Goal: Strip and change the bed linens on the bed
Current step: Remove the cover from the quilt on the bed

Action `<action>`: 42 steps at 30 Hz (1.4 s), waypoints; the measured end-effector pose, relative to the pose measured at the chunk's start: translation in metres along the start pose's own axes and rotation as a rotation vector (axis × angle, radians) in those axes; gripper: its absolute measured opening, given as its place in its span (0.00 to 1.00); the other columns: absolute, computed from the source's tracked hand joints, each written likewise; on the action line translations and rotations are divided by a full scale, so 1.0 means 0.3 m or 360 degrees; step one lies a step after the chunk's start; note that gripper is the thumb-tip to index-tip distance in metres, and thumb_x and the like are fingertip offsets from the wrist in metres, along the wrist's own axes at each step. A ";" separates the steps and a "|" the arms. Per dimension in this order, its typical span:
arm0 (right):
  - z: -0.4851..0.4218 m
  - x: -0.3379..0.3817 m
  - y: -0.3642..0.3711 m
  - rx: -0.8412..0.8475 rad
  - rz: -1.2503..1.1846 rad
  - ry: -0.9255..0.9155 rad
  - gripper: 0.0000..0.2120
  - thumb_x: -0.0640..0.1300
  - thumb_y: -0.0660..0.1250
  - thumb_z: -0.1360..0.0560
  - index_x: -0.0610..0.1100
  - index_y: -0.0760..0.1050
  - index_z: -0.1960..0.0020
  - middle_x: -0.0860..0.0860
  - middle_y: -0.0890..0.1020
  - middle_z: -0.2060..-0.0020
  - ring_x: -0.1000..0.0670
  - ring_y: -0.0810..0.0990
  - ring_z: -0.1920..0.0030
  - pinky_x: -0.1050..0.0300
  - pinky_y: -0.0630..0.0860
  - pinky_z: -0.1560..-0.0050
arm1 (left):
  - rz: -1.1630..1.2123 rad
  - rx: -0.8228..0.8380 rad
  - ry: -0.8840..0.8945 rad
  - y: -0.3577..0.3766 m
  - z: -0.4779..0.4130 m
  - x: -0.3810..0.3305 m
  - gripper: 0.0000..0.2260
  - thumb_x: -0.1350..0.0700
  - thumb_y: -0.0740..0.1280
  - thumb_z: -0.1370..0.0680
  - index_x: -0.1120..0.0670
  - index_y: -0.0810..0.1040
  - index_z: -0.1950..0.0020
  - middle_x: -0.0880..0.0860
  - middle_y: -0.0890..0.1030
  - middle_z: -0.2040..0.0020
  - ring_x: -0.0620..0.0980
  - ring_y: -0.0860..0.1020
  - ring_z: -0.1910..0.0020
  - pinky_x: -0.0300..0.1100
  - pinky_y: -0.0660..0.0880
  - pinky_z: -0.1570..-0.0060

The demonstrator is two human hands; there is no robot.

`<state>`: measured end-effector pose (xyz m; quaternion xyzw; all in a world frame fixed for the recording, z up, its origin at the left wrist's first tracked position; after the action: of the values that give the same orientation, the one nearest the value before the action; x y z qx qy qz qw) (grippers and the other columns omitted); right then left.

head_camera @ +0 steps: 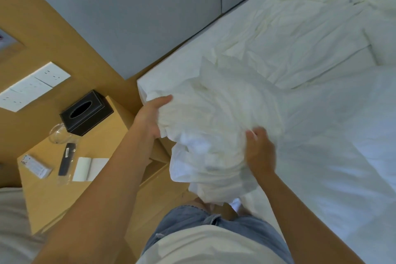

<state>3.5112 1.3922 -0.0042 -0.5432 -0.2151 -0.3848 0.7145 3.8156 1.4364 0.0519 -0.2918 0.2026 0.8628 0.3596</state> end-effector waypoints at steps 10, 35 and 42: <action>0.028 -0.150 0.031 0.0078 0.0277 0.0197 0.16 0.45 0.63 0.24 0.38 0.71 0.40 0.38 0.75 0.44 0.38 0.73 0.43 0.50 0.68 0.48 | -0.0771 0.0100 0.0056 0.050 -0.022 0.019 0.17 0.52 0.76 0.30 0.58 0.81 0.45 0.56 0.85 0.52 0.54 0.83 0.53 0.44 0.79 0.56; 0.000 0.274 0.108 0.0167 -0.0064 -0.0438 0.10 0.47 0.51 0.18 0.42 0.60 0.55 0.54 0.68 0.72 0.56 0.67 0.73 0.61 0.61 0.73 | -0.0843 0.0155 0.0155 0.048 -0.022 0.023 0.17 0.46 0.74 0.30 0.54 0.79 0.48 0.50 0.85 0.60 0.49 0.84 0.61 0.37 0.78 0.70; 0.175 -0.060 0.227 0.0765 0.0441 -0.0220 0.10 0.45 0.52 0.18 0.43 0.61 0.57 0.52 0.69 0.70 0.53 0.68 0.70 0.65 0.62 0.72 | -0.1273 0.0261 0.0114 0.069 -0.048 0.146 0.16 0.59 0.76 0.32 0.57 0.81 0.46 0.53 0.85 0.54 0.50 0.83 0.58 0.41 0.80 0.61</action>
<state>3.5594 1.4550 -0.0420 -0.4073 -0.2721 -0.1834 0.8523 3.7804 1.4370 0.0156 -0.3477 0.1537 0.6253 0.6815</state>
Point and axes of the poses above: each hand's wrist, its own z-axis away from the middle knuckle, its own y-axis out of the palm, x = y × z, the point moved 10 cm from there along -z, towards the middle knuckle
